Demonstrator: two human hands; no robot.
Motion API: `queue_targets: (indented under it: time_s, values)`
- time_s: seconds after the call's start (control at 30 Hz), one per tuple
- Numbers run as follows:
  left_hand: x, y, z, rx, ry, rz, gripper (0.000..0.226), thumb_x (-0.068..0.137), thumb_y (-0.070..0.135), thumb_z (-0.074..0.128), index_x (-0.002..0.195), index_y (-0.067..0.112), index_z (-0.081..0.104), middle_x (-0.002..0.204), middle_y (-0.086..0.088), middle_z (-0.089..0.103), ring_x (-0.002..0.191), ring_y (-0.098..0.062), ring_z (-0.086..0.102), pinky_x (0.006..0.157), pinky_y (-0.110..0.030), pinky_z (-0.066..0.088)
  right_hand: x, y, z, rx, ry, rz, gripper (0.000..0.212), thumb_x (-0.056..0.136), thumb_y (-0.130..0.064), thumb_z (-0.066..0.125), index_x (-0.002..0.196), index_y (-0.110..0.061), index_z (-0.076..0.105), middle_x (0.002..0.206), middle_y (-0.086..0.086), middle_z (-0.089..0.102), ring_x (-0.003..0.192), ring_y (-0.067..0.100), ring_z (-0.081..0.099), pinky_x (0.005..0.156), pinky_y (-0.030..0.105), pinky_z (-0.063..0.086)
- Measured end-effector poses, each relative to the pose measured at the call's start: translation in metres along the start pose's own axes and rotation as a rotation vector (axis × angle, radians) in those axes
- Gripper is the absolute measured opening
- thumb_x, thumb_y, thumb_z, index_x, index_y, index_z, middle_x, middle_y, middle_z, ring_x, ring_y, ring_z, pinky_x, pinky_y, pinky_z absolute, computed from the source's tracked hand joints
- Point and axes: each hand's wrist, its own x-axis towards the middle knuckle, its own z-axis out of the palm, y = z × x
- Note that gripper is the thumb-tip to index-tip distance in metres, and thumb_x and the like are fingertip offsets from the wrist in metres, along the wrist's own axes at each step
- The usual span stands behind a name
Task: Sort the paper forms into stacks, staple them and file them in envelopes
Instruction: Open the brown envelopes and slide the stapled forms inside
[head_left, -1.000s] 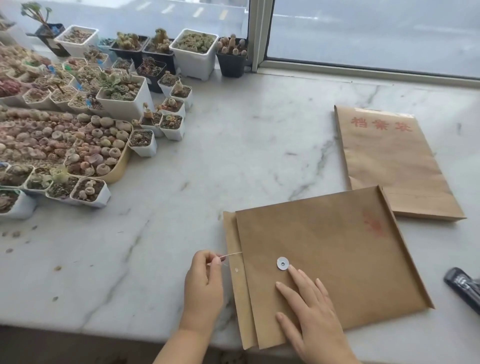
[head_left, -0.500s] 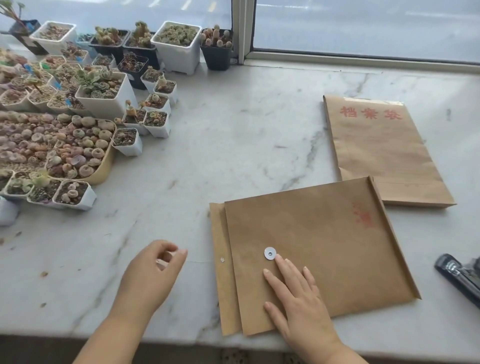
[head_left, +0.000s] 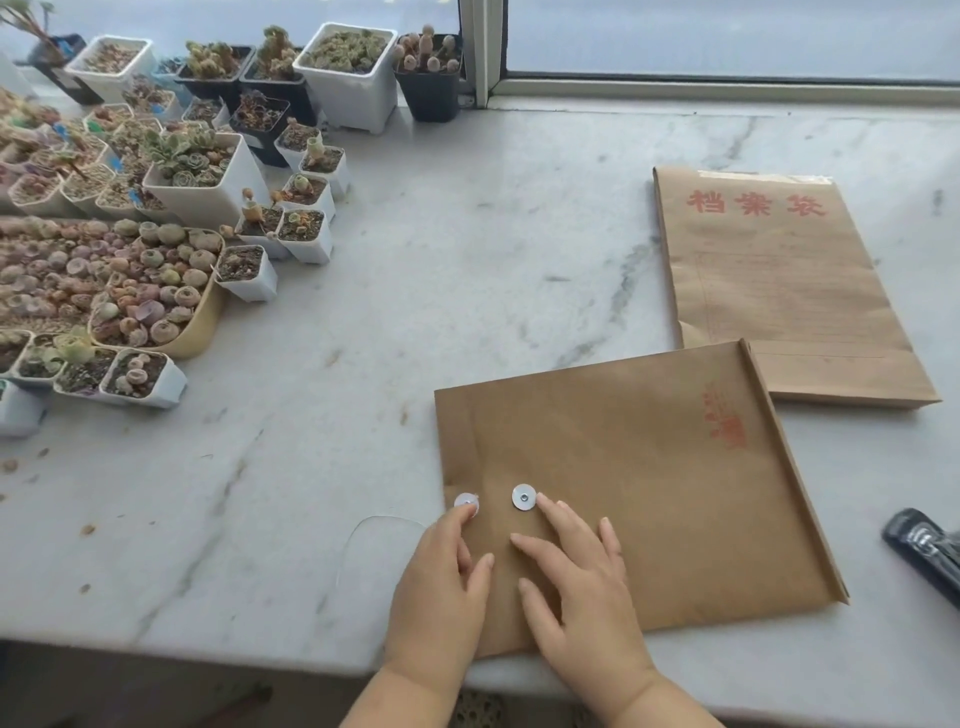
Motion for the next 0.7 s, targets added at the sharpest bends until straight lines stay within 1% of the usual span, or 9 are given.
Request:
queue_targets:
  time_s: [0.1, 0.2, 0.27, 0.33, 0.4, 0.47, 0.53, 0.6, 0.7]
  values:
    - [0.001, 0.007, -0.003, 0.046, -0.014, -0.068, 0.066, 0.085, 0.021, 0.070, 0.141, 0.029, 0.036, 0.090, 0.015, 0.041, 0.080, 0.002, 0.047, 0.070, -0.016, 0.036, 0.016, -0.003, -0.013, 0.170, 0.066, 0.048, 0.018, 0.082, -0.026, 0.054, 0.092, -0.030, 0.068, 0.113, -0.017, 0.063, 0.106, 0.002, 0.055, 0.094, 0.027, 0.041]
    - [0.006, 0.007, -0.008, -0.007, -0.037, -0.153, 0.083, 0.080, 0.021, 0.075, 0.146, 0.024, 0.026, 0.084, 0.009, 0.044, 0.071, -0.004, 0.049, 0.064, -0.014, 0.037, 0.046, -0.017, -0.026, 0.265, -0.014, 0.151, 0.013, 0.081, -0.023, 0.060, 0.087, -0.033, 0.067, 0.077, -0.020, 0.058, 0.072, -0.002, 0.056, 0.065, 0.014, 0.041]
    - [0.009, 0.008, -0.010, 0.005, -0.050, -0.186, 0.090, 0.079, 0.021, 0.077, 0.148, 0.021, 0.021, 0.081, 0.007, 0.044, 0.068, -0.005, 0.049, 0.061, -0.012, 0.038, 0.066, -0.029, -0.029, 0.225, -0.115, 0.098, 0.014, 0.084, -0.022, 0.065, 0.091, -0.032, 0.072, 0.075, -0.019, 0.056, 0.068, -0.003, 0.054, 0.066, 0.014, 0.040]
    - [0.011, 0.009, -0.011, -0.012, -0.041, -0.201, 0.094, 0.077, 0.022, 0.078, 0.148, 0.022, 0.017, 0.082, 0.008, 0.044, 0.068, -0.004, 0.050, 0.060, -0.014, 0.038, 0.082, -0.038, -0.026, 0.116, -0.227, -0.006, 0.019, 0.088, -0.024, 0.063, 0.103, -0.031, 0.072, 0.085, -0.013, 0.056, 0.073, -0.002, 0.055, 0.071, 0.022, 0.044]
    - [0.009, 0.010, -0.010, -0.027, -0.019, -0.183, 0.091, 0.078, 0.025, 0.076, 0.147, 0.023, 0.016, 0.084, 0.008, 0.045, 0.069, -0.005, 0.051, 0.059, -0.015, 0.038, 0.093, -0.046, -0.018, -0.033, -0.333, -0.095, 0.027, 0.085, -0.024, 0.065, 0.110, -0.029, 0.071, 0.094, -0.006, 0.056, 0.083, 0.012, 0.058, 0.067, 0.029, 0.040]
    - [0.005, 0.009, -0.008, -0.017, 0.008, -0.163, 0.086, 0.080, 0.027, 0.073, 0.144, 0.026, 0.016, 0.094, 0.006, 0.050, 0.072, -0.008, 0.052, 0.057, -0.016, 0.037, 0.101, -0.049, -0.006, -0.161, -0.309, -0.253, 0.023, 0.064, -0.021, 0.079, 0.085, -0.027, 0.076, 0.081, -0.001, 0.054, 0.067, 0.019, 0.054, 0.056, 0.024, 0.030]
    - [0.002, 0.009, -0.007, 0.063, 0.044, -0.165, 0.083, 0.079, 0.032, 0.073, 0.138, 0.030, 0.015, 0.111, 0.002, 0.048, 0.083, -0.014, 0.055, 0.059, -0.021, 0.035, 0.104, -0.048, 0.003, -0.220, -0.282, -0.360, 0.021, 0.050, -0.018, 0.086, 0.059, -0.026, 0.068, 0.069, -0.003, 0.049, 0.053, 0.015, 0.042, 0.051, 0.021, 0.024]
    - [0.000, 0.010, -0.008, 0.144, 0.106, -0.171, 0.078, 0.077, 0.038, 0.075, 0.125, 0.033, 0.014, 0.113, 0.003, 0.040, 0.094, -0.021, 0.056, 0.063, -0.028, 0.037, 0.104, -0.048, 0.008, -0.088, -0.307, -0.261, 0.014, 0.067, -0.015, 0.081, 0.065, -0.020, 0.069, 0.075, -0.002, 0.054, 0.056, 0.013, 0.044, 0.051, 0.023, 0.029]
    - [-0.002, 0.009, -0.008, 0.175, 0.150, -0.162, 0.076, 0.072, 0.041, 0.079, 0.119, 0.027, 0.020, 0.115, 0.005, 0.035, 0.104, -0.023, 0.055, 0.067, -0.032, 0.042, 0.103, -0.051, -0.014, 0.487, -0.439, 0.229, 0.010, 0.091, -0.016, 0.064, 0.082, -0.014, 0.067, 0.079, -0.003, 0.065, 0.056, 0.005, 0.049, 0.056, 0.020, 0.040]
